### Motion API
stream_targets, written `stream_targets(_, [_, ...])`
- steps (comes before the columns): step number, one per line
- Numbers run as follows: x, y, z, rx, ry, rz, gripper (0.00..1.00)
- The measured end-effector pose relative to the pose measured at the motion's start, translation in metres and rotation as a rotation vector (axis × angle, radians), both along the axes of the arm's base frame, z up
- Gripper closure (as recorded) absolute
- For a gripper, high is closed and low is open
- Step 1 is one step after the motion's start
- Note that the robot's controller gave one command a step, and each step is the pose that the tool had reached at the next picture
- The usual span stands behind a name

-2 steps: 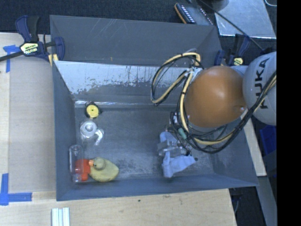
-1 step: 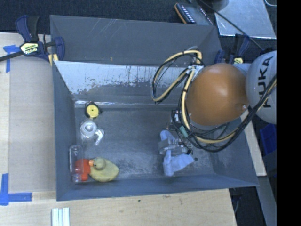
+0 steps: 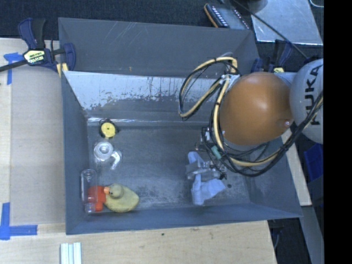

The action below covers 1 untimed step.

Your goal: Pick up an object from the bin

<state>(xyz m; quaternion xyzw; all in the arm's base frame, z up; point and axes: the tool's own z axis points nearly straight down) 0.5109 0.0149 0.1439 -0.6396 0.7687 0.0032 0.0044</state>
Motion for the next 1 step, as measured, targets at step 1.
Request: stream_targets(1, [-0.0004,0.0000,0.0065,0.000,0.002,0.000,1.00])
